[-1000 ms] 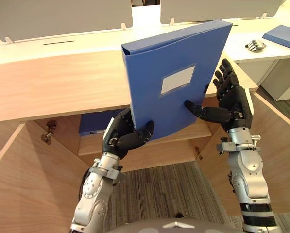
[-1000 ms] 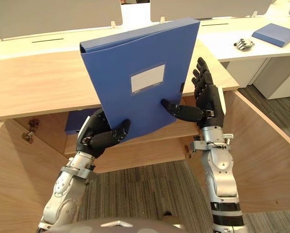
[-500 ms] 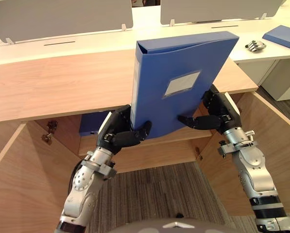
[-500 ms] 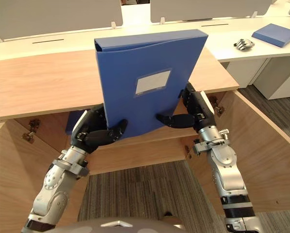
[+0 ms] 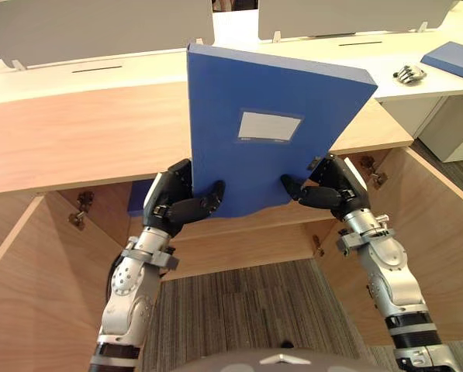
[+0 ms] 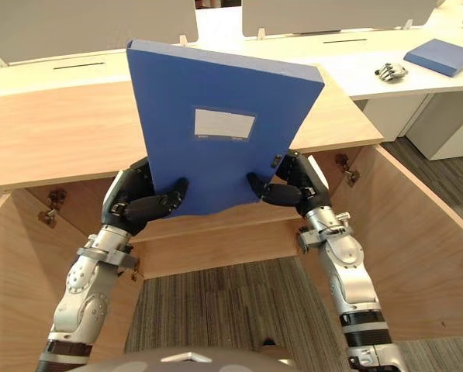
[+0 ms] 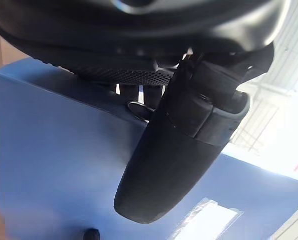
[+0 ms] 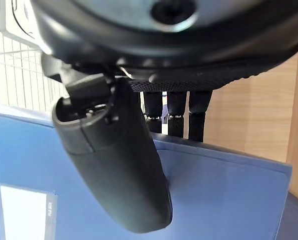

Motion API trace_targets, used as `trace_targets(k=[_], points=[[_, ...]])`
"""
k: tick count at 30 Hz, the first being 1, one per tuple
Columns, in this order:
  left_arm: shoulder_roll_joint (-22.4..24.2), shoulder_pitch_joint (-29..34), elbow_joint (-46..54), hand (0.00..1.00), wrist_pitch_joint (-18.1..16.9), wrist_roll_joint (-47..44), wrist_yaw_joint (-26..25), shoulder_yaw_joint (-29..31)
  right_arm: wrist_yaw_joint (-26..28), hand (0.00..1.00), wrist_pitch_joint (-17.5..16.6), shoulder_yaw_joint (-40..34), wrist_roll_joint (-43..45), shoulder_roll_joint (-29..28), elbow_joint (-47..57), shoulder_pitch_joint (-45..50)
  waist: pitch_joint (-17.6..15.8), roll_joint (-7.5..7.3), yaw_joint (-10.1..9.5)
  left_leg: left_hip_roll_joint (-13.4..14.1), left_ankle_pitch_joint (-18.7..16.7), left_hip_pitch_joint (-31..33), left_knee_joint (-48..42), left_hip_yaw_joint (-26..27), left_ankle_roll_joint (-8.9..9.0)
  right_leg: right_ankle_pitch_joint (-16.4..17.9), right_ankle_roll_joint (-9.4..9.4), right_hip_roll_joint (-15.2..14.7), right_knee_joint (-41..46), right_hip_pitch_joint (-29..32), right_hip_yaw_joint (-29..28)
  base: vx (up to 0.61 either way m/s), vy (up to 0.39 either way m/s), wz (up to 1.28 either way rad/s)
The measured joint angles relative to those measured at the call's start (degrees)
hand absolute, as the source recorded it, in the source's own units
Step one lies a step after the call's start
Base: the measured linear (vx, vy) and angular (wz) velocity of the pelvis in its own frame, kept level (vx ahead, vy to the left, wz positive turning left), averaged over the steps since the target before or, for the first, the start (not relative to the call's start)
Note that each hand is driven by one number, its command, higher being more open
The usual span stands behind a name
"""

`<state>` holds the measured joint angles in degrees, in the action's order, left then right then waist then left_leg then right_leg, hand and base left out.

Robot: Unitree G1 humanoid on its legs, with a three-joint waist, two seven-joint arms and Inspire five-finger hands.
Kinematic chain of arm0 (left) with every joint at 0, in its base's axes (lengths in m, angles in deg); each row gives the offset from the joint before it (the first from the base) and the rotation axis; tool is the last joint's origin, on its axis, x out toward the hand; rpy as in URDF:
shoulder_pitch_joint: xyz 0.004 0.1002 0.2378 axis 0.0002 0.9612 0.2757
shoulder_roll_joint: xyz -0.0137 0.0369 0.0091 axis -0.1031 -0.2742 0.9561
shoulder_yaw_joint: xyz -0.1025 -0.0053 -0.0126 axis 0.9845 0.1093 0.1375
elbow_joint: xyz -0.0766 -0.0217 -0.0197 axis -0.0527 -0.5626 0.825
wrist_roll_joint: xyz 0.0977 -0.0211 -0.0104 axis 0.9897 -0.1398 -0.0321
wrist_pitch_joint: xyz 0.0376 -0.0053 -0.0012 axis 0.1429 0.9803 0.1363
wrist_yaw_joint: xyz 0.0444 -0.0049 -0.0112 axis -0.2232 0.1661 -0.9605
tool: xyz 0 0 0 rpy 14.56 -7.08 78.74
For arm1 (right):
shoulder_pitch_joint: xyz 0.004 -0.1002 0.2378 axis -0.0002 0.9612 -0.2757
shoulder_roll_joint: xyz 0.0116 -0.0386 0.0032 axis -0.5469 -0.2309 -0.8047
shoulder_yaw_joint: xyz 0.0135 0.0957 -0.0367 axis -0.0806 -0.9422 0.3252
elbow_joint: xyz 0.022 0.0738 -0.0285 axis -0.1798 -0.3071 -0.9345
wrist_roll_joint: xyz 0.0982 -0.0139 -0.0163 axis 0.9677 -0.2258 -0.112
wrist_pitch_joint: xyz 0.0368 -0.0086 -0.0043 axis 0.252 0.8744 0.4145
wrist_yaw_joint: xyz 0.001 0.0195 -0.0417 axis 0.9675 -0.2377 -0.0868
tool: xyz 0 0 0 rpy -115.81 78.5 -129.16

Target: Walk over to the cabinet, pick up the folder, carry it to the office cabinet, place the folder inside the office cabinet, then close the office cabinet door

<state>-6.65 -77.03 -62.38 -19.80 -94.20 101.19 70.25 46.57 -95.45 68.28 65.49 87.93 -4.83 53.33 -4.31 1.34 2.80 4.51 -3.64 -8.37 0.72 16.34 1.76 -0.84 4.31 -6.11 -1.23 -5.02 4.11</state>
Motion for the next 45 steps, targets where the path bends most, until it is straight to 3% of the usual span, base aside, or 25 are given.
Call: trace_targets(k=[5, 6, 17, 29, 39, 45], points=[[1.98, -0.01, -0.07, 0.0, -0.2, 1.04, -0.97, 0.54, -0.86, 0.0, 0.0, -0.34, -0.26, -2.09, 1.55, -0.01, 0.04, -0.04, -0.07, 0.0, 0.02, -0.01, -0.01, -0.01, -0.02, -0.1, -0.03, 0.0, 0.0, -0.01, -0.01, 0.0, 0.0, 0.0], [2.49, 0.0, -0.09, 1.0, -0.52, 1.16, -1.21, 0.64, -0.97, 0.0, 0.01, -0.36, -0.29, -2.5, 1.88, -0.01, 0.04, -0.05, -0.07, 0.0, 0.03, -0.01, -0.02, -0.02, -0.02, -0.1, -0.03, 0.0, 0.0, -0.02, -0.01, 0.0, 0.0, 0.0], [7.0, 0.13, -0.56, 1.0, -2.04, 4.09, -5.51, 3.29, -2.12, 0.0, 0.04, -1.56, -4.39, -8.87, 9.17, 0.0, 0.08, -0.07, -0.07, 0.0, 0.07, -0.01, -0.04, -0.13, -0.02, -0.12, -0.01, -0.02, -0.01, -0.1, 0.06, 0.0, 0.0, 0.0], [11.27, 1.75, -2.94, 1.0, -3.22, 4.41, -11.09, 13.67, -3.58, 0.0, -0.04, -4.6, -6.59, -12.37, 11.01, 2.19, 0.48, -0.29, -0.08, 0.0, 0.51, -0.15, 0.09, -1.33, -0.09, -0.11, 0.01, -0.06, -0.26, -0.98, 1.05, 0.0, -0.001, 0.04], [17.19, 8.05, -1.57, 1.0, -3.7, 4.14, -12.38, 17.95, -4.6, 0.0, -0.03, -4.93, -8.81, -12.67, 11.06, 5.0, 0.52, -0.23, -0.54, 0.07, 1.07, 0.47, 0.39, -2.75, 0.03, -0.08, 0.03, 0.0, -0.78, -1.28, 2.42, -0.02, -0.008, 0.07], [18.15, 13.98, -0.4, 1.0, -3.59, 2.1, -11.42, 19.37, -4.67, 0.0, 0.02, -6.76, -8.84, -13.42, 11.1, 7.6, 0.52, -0.23, -1.48, -0.01, 1.11, 0.46, 0.37, -4.02, 0.01, 0.13, 0.23, -0.15, -0.8, -1.99, 3.48, -0.02, 0.0, 0.1]])
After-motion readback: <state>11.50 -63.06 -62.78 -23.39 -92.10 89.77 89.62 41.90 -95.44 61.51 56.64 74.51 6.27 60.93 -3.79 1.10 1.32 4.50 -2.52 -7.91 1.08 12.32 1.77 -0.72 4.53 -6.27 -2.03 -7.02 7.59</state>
